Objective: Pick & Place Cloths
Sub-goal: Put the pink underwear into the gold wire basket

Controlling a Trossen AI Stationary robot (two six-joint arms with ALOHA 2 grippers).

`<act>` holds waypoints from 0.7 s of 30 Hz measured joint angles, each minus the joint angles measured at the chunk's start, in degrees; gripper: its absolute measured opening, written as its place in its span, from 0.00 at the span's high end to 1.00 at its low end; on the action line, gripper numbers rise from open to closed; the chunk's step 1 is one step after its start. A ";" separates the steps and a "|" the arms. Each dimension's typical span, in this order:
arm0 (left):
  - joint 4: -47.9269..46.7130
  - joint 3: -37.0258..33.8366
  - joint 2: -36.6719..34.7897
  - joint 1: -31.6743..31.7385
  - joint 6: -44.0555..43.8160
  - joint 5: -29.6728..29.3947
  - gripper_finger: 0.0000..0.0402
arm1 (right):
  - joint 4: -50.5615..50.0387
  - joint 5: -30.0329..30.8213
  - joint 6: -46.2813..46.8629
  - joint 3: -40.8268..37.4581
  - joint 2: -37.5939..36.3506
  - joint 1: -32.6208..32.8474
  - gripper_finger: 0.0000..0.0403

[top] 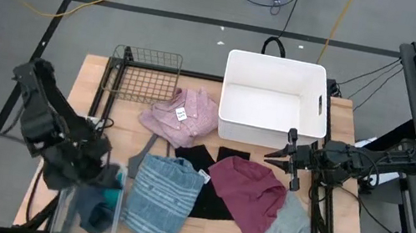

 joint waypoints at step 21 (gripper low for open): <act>26.77 -0.04 2.23 17.67 63.84 -13.79 0.43 | 0.87 -0.28 4.78 0.00 -0.04 0.00 0.89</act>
